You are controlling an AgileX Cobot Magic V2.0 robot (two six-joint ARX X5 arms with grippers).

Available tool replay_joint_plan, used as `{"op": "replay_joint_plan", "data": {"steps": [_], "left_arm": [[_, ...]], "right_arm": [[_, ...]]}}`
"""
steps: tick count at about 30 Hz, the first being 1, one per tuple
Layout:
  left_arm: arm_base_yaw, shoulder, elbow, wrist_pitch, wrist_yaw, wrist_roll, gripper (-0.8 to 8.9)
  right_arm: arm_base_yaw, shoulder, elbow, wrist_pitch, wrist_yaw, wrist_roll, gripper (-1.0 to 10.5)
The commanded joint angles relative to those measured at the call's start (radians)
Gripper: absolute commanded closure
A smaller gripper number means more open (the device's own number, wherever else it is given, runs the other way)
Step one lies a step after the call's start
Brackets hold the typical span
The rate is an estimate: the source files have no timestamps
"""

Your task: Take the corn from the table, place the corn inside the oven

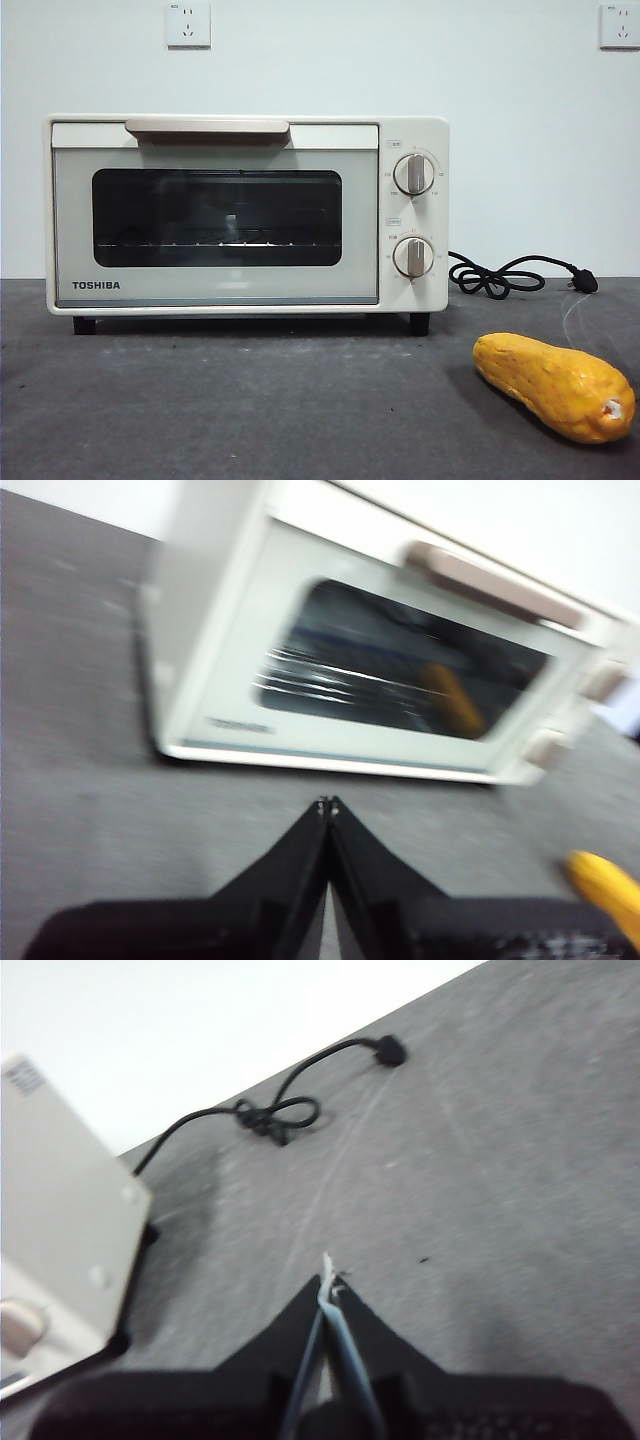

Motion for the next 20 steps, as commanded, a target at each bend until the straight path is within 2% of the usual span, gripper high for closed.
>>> {"op": "replay_joint_plan", "data": {"steps": [1, 5, 10, 16, 20], "left_arm": [[-0.003, 0.015, 0.045, -0.023, 0.052, -0.049, 8.19], [-0.003, 0.080, 0.146, -0.110, 0.080, -0.050, 8.19], [-0.003, 0.230, 0.291, -0.174, 0.154, -0.005, 8.19], [-0.017, 0.467, 0.474, -0.279, 0.292, 0.097, 8.19], [-0.051, 0.595, 0.580, -0.352, 0.319, 0.194, 8.19]], "right_arm": [[-0.001, 0.000, 0.026, 0.007, -0.067, 0.008, 9.5], [-0.001, 0.015, 0.083, -0.011, -0.185, 0.009, 9.5], [0.000, 0.093, 0.198, -0.119, -0.348, 0.006, 9.5], [0.000, 0.260, 0.325, -0.205, -0.571, -0.051, 9.5], [0.001, 0.386, 0.417, -0.254, -0.678, -0.095, 9.5]]}}
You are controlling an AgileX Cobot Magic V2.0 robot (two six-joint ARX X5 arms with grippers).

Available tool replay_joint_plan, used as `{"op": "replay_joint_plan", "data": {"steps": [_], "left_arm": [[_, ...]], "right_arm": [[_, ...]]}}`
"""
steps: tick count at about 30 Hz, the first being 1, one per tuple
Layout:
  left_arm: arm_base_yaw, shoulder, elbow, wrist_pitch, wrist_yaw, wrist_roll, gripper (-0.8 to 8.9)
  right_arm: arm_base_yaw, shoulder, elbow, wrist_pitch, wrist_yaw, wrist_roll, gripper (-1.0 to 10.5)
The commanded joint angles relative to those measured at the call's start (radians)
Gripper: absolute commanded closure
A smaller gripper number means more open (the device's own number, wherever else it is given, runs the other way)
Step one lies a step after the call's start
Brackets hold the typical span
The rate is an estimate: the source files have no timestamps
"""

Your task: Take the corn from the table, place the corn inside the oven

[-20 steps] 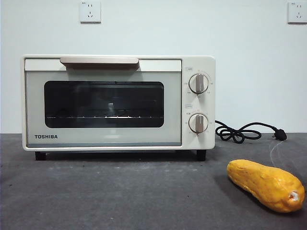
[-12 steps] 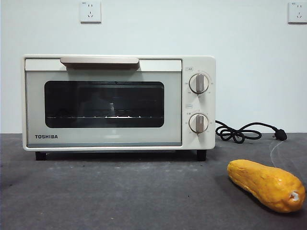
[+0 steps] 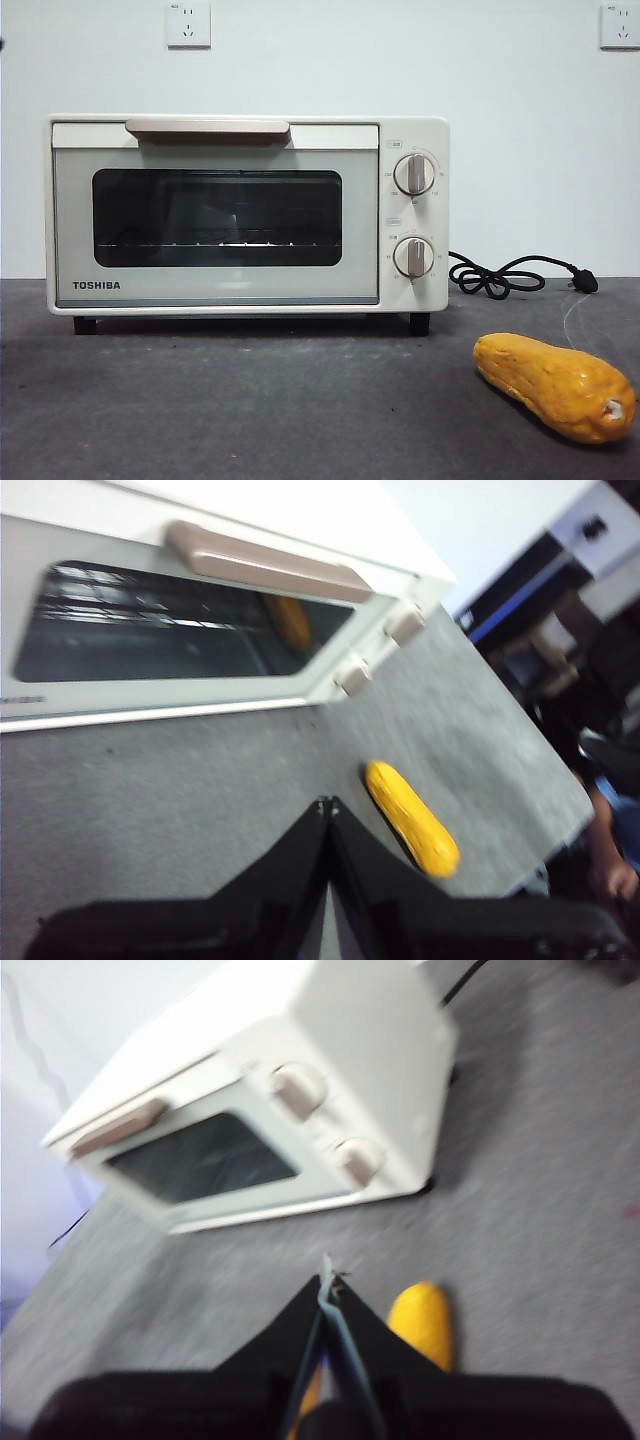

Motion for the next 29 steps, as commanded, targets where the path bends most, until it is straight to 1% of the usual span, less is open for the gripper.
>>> {"op": "replay_joint_plan", "data": {"steps": [1, 4, 8, 10, 13, 15, 18, 19, 22, 25, 27, 28, 29], "left_arm": [[-0.030, 0.082, 0.071, -0.048, 0.012, 0.118, 8.19], [-0.065, 0.159, 0.142, -0.090, 0.012, 0.164, 8.19], [-0.114, 0.237, 0.221, -0.108, 0.011, 0.183, 8.19], [-0.139, 0.270, 0.257, -0.107, 0.006, 0.190, 8.19], [-0.173, 0.304, 0.298, -0.107, -0.019, 0.192, 8.18], [-0.193, 0.320, 0.319, -0.108, -0.042, 0.197, 8.18], [-0.216, 0.332, 0.337, -0.105, -0.055, 0.198, 8.18], [-0.225, 0.335, 0.340, -0.104, -0.066, 0.198, 8.18], [-0.239, 0.336, 0.341, -0.103, -0.093, 0.198, 8.18], [-0.245, 0.336, 0.341, -0.103, -0.101, 0.197, 8.18], [-0.245, 0.336, 0.341, -0.103, -0.102, 0.197, 8.18], [-0.245, 0.336, 0.341, -0.103, -0.110, 0.197, 8.18], [-0.245, 0.336, 0.341, -0.103, -0.123, 0.197, 8.18]], "right_arm": [[0.001, 0.090, 0.071, -0.032, -0.073, -0.057, 9.5], [0.003, 0.181, 0.151, -0.080, -0.127, -0.106, 9.5], [0.038, 0.283, 0.257, -0.154, -0.137, -0.174, 9.3], [0.069, 0.340, 0.312, -0.197, -0.131, -0.209, 8.7], [0.126, 0.409, 0.377, -0.240, -0.098, -0.233, 7.4], [0.169, 0.447, 0.407, -0.257, -0.042, -0.234, 6.7], [0.241, 0.496, 0.436, -0.269, 0.072, -0.234, 5.6], [0.273, 0.516, 0.444, -0.275, 0.132, -0.233, 5.2], [0.352, 0.565, 0.451, -0.288, 0.272, -0.230, 4.3], [0.421, 0.623, 0.451, -0.303, 0.383, -0.230, 4.3], [0.469, 0.678, 0.451, -0.311, 0.441, -0.222, 4.3], [0.496, 0.715, 0.451, -0.309, 0.452, -0.222, 4.3], [0.521, 0.756, 0.451, -0.303, 0.458, -0.205, 4.4]]}}
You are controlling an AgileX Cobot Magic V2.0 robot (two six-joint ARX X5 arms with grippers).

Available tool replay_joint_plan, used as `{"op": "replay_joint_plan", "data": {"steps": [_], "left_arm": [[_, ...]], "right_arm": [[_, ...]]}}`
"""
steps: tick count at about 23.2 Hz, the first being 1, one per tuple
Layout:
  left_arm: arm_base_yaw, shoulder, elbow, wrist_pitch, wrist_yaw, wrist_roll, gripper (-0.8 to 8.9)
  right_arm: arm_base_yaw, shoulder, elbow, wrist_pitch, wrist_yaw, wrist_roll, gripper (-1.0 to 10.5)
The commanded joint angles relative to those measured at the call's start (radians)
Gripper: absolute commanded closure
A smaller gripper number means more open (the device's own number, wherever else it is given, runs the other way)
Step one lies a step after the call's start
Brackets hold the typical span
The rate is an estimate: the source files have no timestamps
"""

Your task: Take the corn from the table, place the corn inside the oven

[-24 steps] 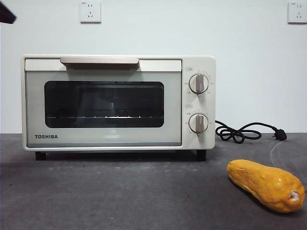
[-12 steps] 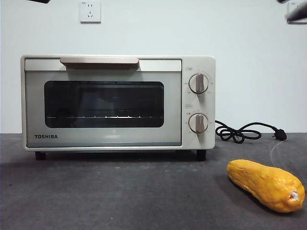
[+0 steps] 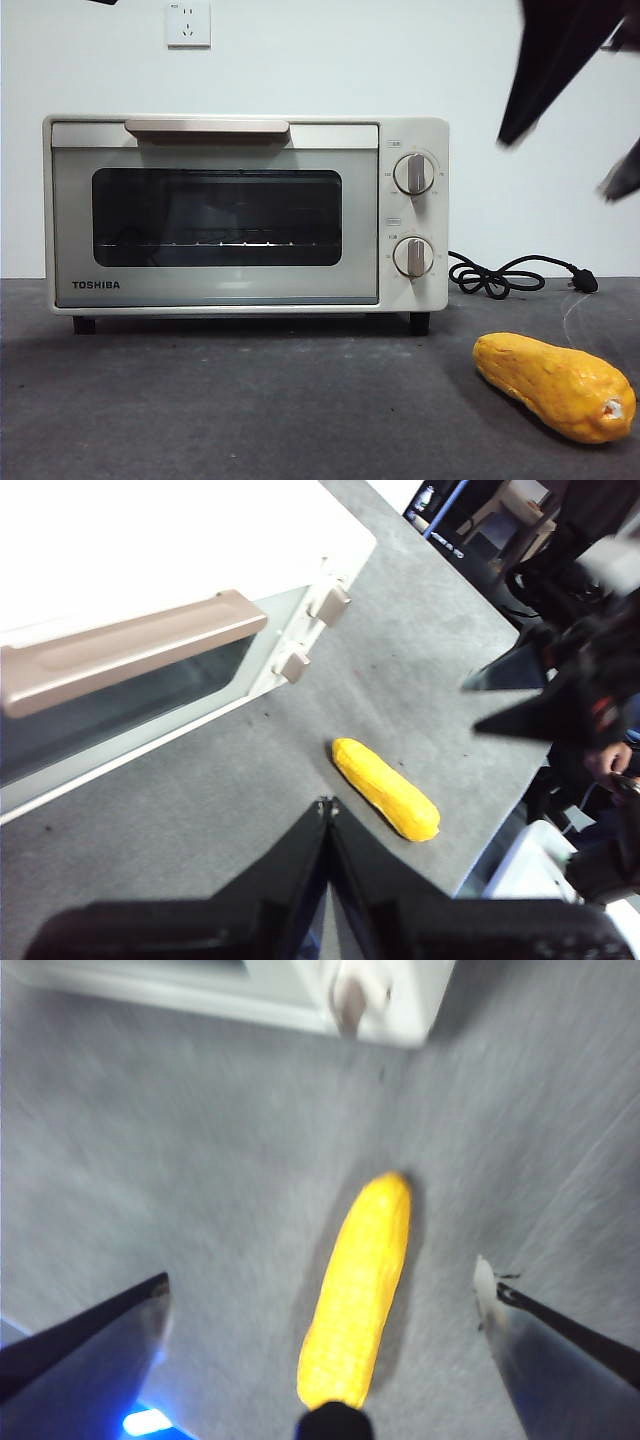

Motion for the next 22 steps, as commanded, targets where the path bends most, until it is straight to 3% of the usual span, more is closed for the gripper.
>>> {"op": "replay_joint_plan", "data": {"steps": [1, 6, 17, 22], "left_arm": [[-0.004, 0.002, 0.000, 0.005, -0.012, 0.013, 8.18], [-0.004, 0.002, 0.000, 0.004, -0.016, 0.013, 8.18], [-0.004, 0.002, 0.000, 0.000, -0.041, 0.013, 8.18], [-0.004, 0.002, 0.000, 0.000, -0.064, 0.013, 8.18]], "right_arm": [[0.043, 0.074, 0.001, 0.013, 0.008, 0.022, 4.4], [0.106, 0.241, 0.001, 0.029, 0.106, 0.047, 4.4], [0.107, 0.436, 0.001, 0.082, 0.109, 0.066, 4.7], [0.108, 0.454, 0.002, 0.084, 0.109, 0.066, 9.4]]}}
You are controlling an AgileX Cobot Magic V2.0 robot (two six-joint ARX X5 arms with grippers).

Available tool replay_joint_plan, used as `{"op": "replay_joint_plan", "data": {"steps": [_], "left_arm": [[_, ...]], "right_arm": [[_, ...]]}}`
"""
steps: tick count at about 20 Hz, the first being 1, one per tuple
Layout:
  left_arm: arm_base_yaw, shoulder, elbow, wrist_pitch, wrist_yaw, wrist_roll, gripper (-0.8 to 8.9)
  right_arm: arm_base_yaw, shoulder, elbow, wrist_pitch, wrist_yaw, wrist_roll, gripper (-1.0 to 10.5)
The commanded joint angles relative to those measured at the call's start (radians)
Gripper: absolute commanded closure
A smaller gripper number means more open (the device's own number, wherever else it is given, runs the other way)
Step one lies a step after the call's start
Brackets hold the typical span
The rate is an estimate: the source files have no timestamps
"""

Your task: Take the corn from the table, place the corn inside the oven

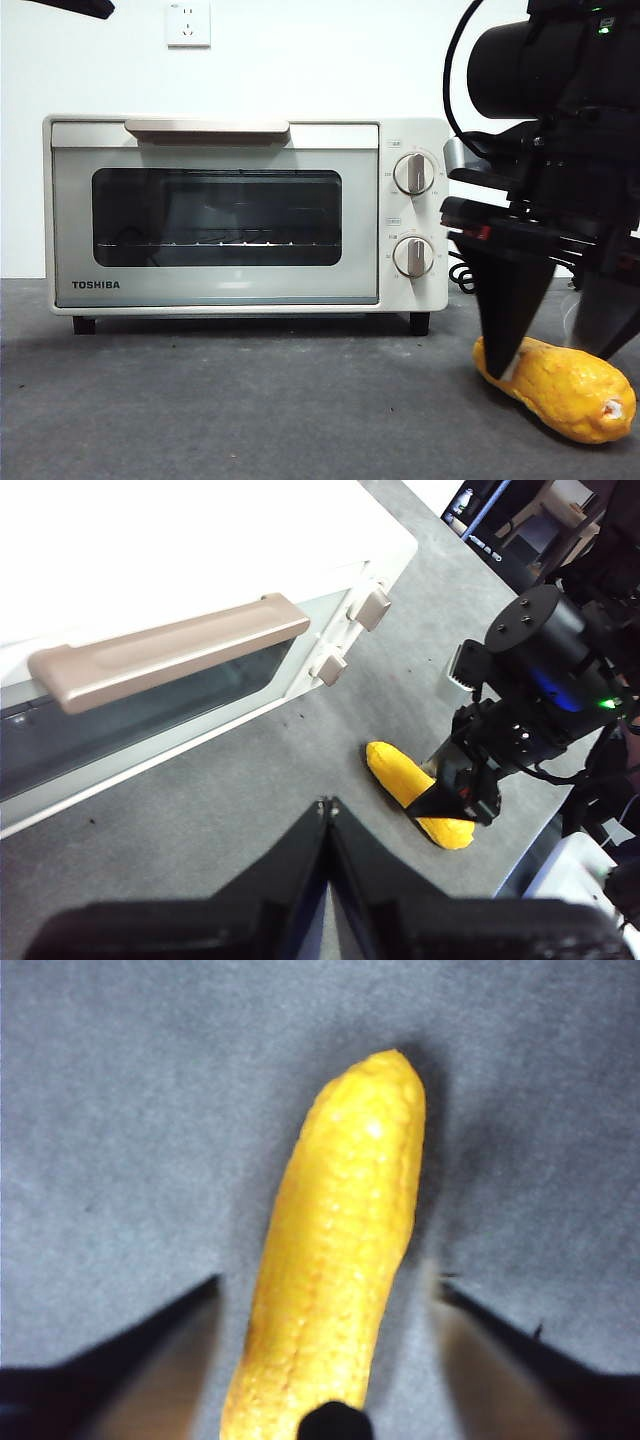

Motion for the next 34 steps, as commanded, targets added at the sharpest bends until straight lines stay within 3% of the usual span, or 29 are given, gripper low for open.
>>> {"op": "replay_joint_plan", "data": {"steps": [1, 6, 13, 16, 20, 26, 34], "left_arm": [[-0.003, 0.003, 0.000, 0.005, 0.000, 0.013, 8.18], [-0.003, 0.050, 0.000, 0.109, 0.002, 0.004, 8.18], [-0.004, 0.171, 0.002, 0.359, 0.000, -0.043, 8.19], [-0.004, 0.226, 0.026, 0.396, -0.063, -0.045, 8.19], [-0.004, 0.314, 0.123, 0.337, -0.098, -0.028, 8.19], [-0.030, 0.462, 0.319, 0.005, -0.152, 0.119, 8.20], [-0.109, 0.538, 0.328, -0.052, -0.299, 0.169, 8.20]], "right_arm": [[0.002, 0.007, 0.001, 0.002, -0.002, 0.007, 9.6], [0.035, -0.049, 0.003, 0.000, -0.118, 0.007, 9.6], [0.121, -0.270, 0.077, -0.002, -0.150, 0.048, 9.6], [0.127, -0.348, 0.146, -0.052, -0.157, 0.061, 9.6], [0.127, -0.414, 0.248, -0.156, -0.156, 0.043, 9.6], [0.127, -0.451, 0.314, -0.227, -0.138, 0.027, 9.6], [0.127, -0.451, 0.315, -0.237, -0.138, 0.016, 9.6]]}}
